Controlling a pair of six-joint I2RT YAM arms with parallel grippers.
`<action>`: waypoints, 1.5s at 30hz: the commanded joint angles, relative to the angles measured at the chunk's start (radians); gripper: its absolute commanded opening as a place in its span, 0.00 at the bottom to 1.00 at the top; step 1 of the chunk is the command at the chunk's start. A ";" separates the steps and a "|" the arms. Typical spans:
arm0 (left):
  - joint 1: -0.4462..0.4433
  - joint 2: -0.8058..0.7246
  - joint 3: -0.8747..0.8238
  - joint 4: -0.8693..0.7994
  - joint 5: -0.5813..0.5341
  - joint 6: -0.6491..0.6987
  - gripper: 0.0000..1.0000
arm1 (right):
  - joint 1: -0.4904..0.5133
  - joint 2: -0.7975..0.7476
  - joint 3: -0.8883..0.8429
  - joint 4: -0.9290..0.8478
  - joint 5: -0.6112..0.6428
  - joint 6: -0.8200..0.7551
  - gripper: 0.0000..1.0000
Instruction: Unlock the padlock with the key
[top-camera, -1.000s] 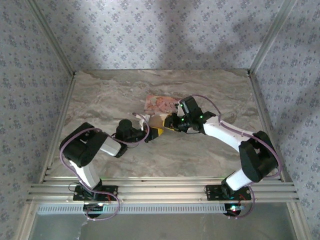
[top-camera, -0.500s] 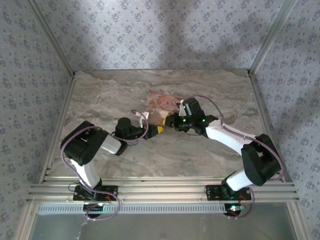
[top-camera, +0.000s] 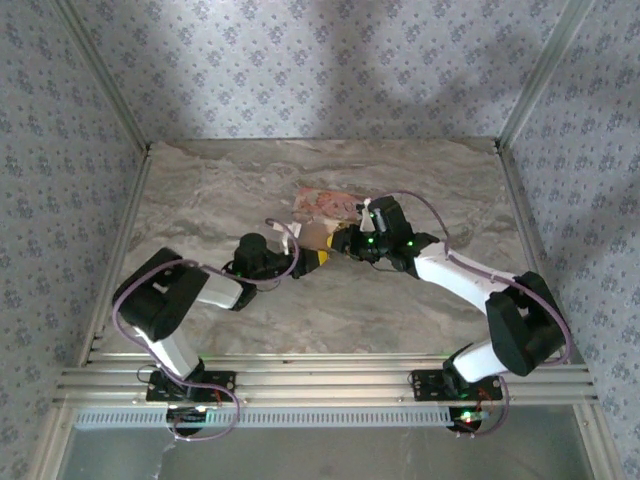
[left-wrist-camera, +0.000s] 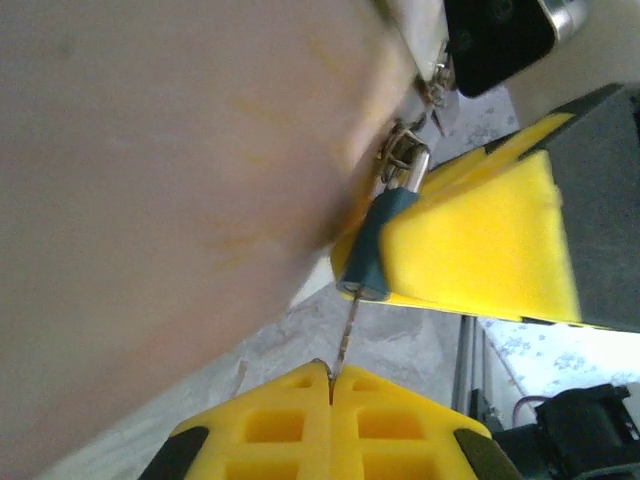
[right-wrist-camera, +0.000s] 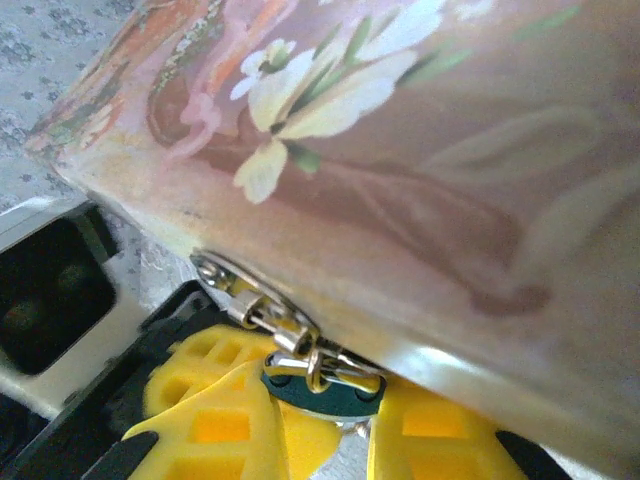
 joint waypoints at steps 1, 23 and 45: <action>-0.045 -0.131 0.054 0.013 -0.065 0.134 0.00 | 0.066 -0.027 0.003 -0.029 -0.117 -0.005 0.00; -0.012 -0.002 0.037 0.135 0.004 -0.058 0.00 | 0.079 -0.045 -0.059 -0.046 -0.008 -0.014 0.00; -0.138 0.173 -0.172 0.276 -0.244 0.137 0.00 | 0.205 -0.067 -0.149 -0.037 0.250 0.083 0.42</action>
